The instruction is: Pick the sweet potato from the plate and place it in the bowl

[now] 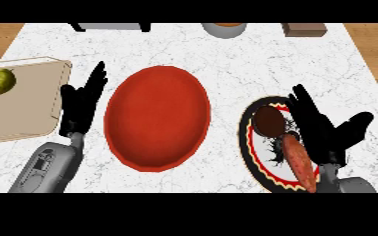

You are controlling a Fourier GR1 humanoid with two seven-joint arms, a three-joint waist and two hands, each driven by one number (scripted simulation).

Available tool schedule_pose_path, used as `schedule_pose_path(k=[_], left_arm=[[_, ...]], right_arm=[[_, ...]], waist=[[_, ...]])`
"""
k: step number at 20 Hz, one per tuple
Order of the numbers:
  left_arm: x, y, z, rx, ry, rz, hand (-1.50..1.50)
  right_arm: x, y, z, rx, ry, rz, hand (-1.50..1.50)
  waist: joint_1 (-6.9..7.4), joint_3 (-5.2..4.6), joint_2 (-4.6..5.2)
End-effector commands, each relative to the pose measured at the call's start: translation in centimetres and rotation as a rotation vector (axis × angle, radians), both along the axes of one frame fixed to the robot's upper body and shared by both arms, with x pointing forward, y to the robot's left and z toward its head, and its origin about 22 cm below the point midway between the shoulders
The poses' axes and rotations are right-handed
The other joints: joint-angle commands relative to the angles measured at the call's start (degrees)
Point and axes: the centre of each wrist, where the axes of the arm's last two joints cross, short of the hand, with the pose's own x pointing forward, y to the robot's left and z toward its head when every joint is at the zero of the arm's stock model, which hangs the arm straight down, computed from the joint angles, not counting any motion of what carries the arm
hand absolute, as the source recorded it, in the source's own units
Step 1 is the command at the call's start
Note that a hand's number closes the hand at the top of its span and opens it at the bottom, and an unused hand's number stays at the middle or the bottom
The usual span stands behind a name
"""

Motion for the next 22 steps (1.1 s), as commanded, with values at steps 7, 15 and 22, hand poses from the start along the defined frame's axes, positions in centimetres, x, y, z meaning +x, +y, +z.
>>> schedule_pose_path(k=[7,15,22], left_arm=[[1.5,2.1,4.9,-0.023,-0.254,0.046,0.0],[-0.7,8.5,7.1,-0.045,-0.357,0.122,0.0],[-2.3,8.4,6.2,-0.07,-0.335,0.114,0.0]], right_arm=[[1.7,5.3,11.7,-0.366,-0.556,0.713,-1.5],[-9.0,2.7,7.8,-0.305,-0.738,0.705,-1.5],[-9.3,-2.5,16.5,-0.716,-0.698,0.689,-1.5]], waist=[[2.51,-0.54,-4.72],[-1.81,0.74,-0.9],[-1.5,0.61,-0.81]])
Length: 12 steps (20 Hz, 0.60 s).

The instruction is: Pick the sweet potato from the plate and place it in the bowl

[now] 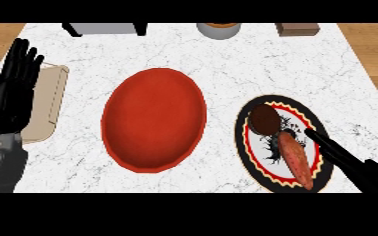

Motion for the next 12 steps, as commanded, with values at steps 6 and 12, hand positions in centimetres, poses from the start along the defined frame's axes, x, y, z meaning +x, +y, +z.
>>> schedule_pose_path(k=[6,12], left_arm=[[-0.2,0.2,0.5,0.003,-0.015,-0.005,0.0],[-0.5,-1.2,0.0,-0.003,-0.008,-0.01,0.0]], right_arm=[[1.0,-4.5,8.5,-0.522,0.025,-0.056,-1.5],[1.5,-5.1,10.8,-0.766,0.139,0.055,-1.5]], waist=[[0.54,-0.07,0.45],[1.09,0.01,0.5]])
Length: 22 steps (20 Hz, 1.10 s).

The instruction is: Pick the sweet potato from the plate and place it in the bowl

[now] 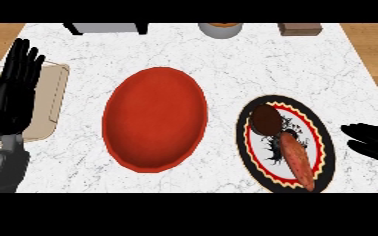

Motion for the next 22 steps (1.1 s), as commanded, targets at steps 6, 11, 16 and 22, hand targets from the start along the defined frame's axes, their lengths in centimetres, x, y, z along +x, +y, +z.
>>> schedule_pose_path(k=[6,11,16,22], left_arm=[[-1.5,-0.5,-0.5,-0.011,-0.004,-0.013,0.0],[1.7,0.8,-0.3,-0.006,-0.009,-0.028,0.0],[-0.3,0.0,0.2,0.017,-0.002,-0.024,0.0],[0.1,0.8,0.0,-0.004,-0.018,-0.019,0.0]], right_arm=[[1.7,-2.1,3.0,-0.255,0.117,0.034,-1.5],[1.9,-1.3,-1.9,-0.272,0.095,0.054,-1.5],[2.1,-0.3,-3.4,-0.277,0.122,0.018,-1.5],[3.9,-0.4,-8.0,-0.303,0.169,0.022,-1.5]], waist=[[1.49,0.08,0.16],[1.08,0.1,0.42],[1.12,0.09,0.21],[1.28,0.1,0.29]])
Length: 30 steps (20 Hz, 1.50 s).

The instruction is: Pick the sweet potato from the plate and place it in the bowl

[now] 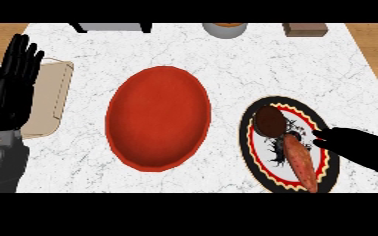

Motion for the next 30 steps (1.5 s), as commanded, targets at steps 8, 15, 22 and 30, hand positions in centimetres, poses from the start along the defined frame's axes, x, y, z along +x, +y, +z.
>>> schedule_pose_path(k=[8,15,22,30], left_arm=[[-0.9,0.4,-0.3,0.015,-0.003,0.01,0.0],[-2.0,1.0,0.2,0.0,-0.007,-0.006,0.0],[-1.1,-2.1,0.0,-0.017,0.015,-0.003,0.0],[-0.4,1.0,-1.2,-0.016,0.005,0.018,0.0]], right_arm=[[2.0,0.7,-4.5,-0.017,0.003,-0.025,-1.5],[1.0,-0.3,-7.6,0.031,0.005,0.018,-1.5],[2.2,-0.3,-10.2,0.007,0.003,0.042,-1.5],[3.9,2.6,-11.5,-0.025,0.025,0.033,-1.5]], waist=[[-0.18,-0.01,-0.08],[-0.26,0.0,-0.14],[-0.19,0.02,-0.1],[-0.21,-0.02,-0.03]])
